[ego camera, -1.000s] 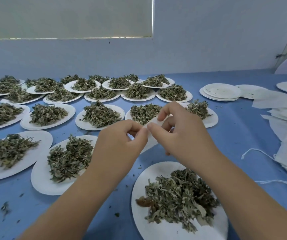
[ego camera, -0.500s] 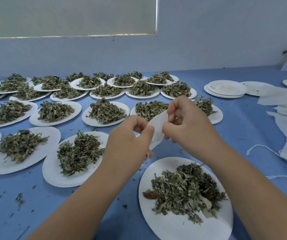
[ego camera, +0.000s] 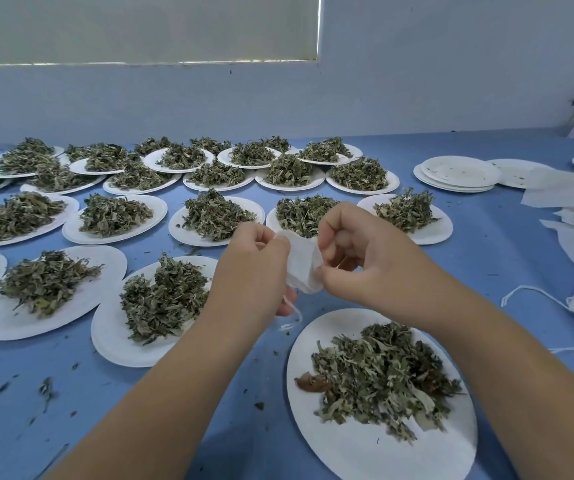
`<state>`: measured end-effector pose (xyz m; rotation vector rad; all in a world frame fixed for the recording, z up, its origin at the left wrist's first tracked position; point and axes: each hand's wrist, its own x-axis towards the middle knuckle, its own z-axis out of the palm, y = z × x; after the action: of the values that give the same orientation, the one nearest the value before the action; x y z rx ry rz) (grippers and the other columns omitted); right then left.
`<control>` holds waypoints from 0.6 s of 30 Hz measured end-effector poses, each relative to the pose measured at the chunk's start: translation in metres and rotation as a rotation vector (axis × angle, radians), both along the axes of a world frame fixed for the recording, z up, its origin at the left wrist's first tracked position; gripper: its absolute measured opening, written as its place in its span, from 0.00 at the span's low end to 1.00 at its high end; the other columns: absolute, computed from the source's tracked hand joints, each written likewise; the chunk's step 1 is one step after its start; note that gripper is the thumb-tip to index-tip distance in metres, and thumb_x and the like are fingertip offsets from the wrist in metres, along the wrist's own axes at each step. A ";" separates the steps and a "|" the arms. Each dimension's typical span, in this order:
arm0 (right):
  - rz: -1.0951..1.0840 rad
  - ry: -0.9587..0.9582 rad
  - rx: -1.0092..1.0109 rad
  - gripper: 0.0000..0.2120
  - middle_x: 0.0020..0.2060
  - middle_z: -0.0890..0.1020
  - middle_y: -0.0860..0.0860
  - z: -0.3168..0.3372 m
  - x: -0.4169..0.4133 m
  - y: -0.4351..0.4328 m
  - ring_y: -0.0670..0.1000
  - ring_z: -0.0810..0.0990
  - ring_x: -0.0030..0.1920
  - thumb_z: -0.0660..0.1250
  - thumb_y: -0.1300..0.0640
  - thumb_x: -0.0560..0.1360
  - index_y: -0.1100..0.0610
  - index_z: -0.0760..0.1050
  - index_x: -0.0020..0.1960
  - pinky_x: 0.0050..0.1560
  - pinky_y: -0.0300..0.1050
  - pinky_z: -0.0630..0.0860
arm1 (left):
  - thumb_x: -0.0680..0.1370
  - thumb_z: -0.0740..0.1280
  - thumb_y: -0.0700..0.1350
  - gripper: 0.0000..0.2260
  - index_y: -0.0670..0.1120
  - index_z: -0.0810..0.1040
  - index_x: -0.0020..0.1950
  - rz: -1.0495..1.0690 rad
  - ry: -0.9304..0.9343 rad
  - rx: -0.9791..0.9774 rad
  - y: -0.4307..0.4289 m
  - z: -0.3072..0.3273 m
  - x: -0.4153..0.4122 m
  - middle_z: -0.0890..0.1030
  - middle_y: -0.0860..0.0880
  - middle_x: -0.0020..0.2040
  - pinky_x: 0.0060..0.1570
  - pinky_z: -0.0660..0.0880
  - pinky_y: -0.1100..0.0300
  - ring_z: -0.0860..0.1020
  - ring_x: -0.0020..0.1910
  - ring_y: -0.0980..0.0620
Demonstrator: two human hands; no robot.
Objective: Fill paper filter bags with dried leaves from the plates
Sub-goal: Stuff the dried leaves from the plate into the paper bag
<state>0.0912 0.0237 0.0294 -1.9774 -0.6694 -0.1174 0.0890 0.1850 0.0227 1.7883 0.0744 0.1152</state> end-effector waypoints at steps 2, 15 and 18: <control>0.025 0.014 0.013 0.10 0.35 0.77 0.49 0.003 -0.001 -0.002 0.57 0.77 0.38 0.68 0.63 0.71 0.51 0.71 0.46 0.40 0.50 0.74 | 0.81 0.60 0.47 0.05 0.49 0.70 0.45 0.014 -0.114 0.179 0.000 -0.003 0.000 0.75 0.50 0.35 0.25 0.69 0.64 0.70 0.23 0.60; -0.110 0.488 -0.690 0.14 0.29 0.79 0.50 0.012 0.011 -0.047 0.49 0.73 0.28 0.69 0.48 0.74 0.60 0.78 0.42 0.32 0.44 0.69 | 0.81 0.60 0.48 0.07 0.51 0.70 0.43 0.066 -0.193 0.289 0.011 -0.003 0.007 0.70 0.53 0.32 0.20 0.64 0.69 0.68 0.23 0.60; -0.073 0.489 -0.672 0.08 0.29 0.80 0.47 0.010 0.012 -0.046 0.46 0.76 0.30 0.71 0.51 0.73 0.55 0.80 0.41 0.35 0.42 0.73 | 0.81 0.60 0.48 0.06 0.49 0.72 0.45 0.045 -0.096 0.192 0.013 0.000 0.009 0.74 0.49 0.33 0.26 0.73 0.60 0.72 0.25 0.54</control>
<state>0.1028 -0.0218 0.0393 -2.5333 -0.3284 0.6043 0.0979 0.1979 0.0226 1.9707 0.0349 0.2472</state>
